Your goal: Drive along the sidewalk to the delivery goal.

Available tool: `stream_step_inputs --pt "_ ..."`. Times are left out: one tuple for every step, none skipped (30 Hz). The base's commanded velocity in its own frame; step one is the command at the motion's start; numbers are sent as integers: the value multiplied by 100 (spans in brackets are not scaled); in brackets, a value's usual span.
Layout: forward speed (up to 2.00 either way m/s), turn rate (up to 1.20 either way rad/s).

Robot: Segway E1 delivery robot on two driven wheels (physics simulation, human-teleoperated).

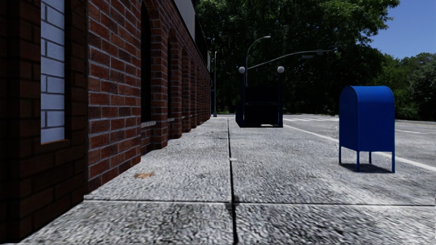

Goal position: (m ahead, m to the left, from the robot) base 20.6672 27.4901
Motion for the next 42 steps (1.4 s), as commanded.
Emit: stream_step_inputs --pt "200 0" --pt "200 0" --pt "200 0" --pt "200 0" --pt "200 0" --pt "200 0" --pt "200 0" --pt "200 0" --pt "200 0" --pt "200 0" --pt "200 0" --pt "200 0" --pt "200 0" --pt "200 0" --pt "200 0" --pt "200 0" --pt "200 0" --pt "200 0" --pt "200 0" --pt "200 0" --pt "200 0" --pt "200 0" --pt "200 0" --pt "200 0" --pt "200 0" --pt "200 0" --pt "200 0" --pt "200 0" --pt "200 0" --pt "200 0" --pt "200 0" --pt "200 0" --pt "200 0" --pt "200 0" --pt "200 0" --pt "200 0" --pt "200 0" --pt "200 0" --pt "200 0" --pt "200 0" --pt "200 0" --pt "200 0"
